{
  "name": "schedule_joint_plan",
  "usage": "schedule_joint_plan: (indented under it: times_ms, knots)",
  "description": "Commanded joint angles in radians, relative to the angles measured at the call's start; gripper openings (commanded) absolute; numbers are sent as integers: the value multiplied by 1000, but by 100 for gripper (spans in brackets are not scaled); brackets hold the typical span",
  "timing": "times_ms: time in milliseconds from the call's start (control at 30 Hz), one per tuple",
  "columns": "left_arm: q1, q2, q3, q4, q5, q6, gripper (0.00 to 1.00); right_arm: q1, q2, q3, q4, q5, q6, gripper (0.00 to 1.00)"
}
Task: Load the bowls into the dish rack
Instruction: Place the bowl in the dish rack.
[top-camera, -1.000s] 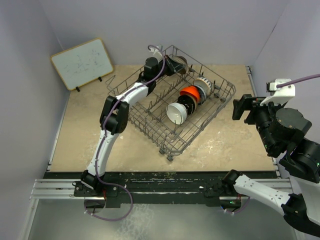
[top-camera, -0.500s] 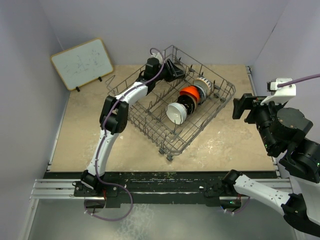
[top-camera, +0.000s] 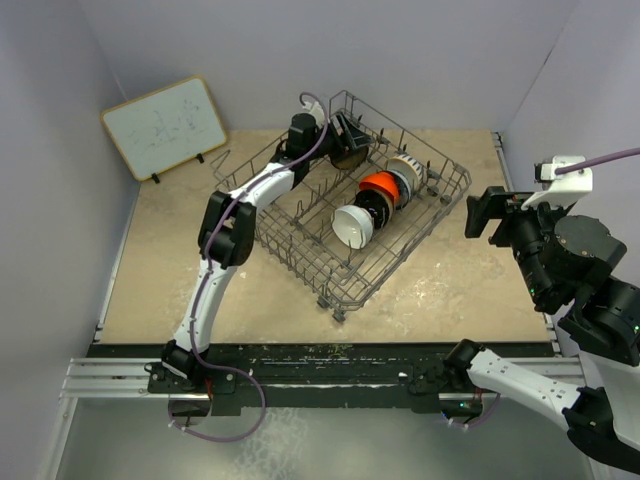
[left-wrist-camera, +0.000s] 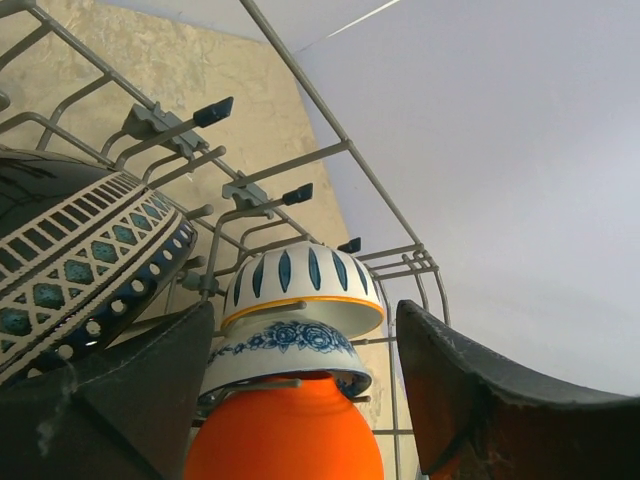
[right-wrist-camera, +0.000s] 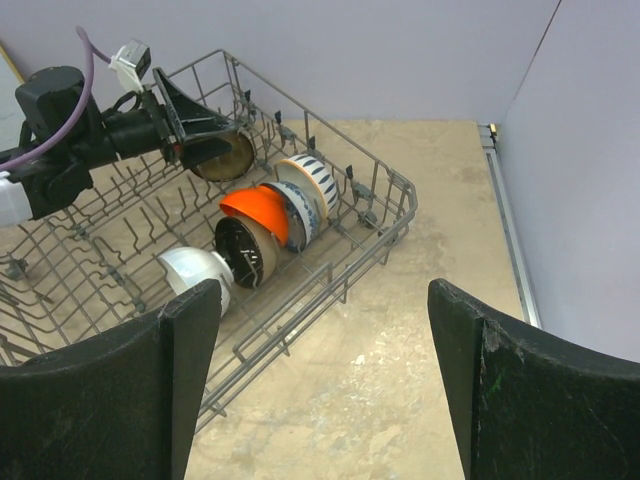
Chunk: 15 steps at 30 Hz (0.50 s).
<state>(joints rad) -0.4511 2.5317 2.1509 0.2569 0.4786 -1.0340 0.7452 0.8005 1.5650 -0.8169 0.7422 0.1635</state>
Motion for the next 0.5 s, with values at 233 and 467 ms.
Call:
schedule_joint_plan:
  times_ms: [233, 467]
  knots:
    - [41, -130, -15, 24, 27, 43, 83, -2, 20, 30, 44, 2, -21, 86]
    - [37, -259, -30, -79, 37, 118, 87, -2, 30, 44, 42, -26, -18, 86]
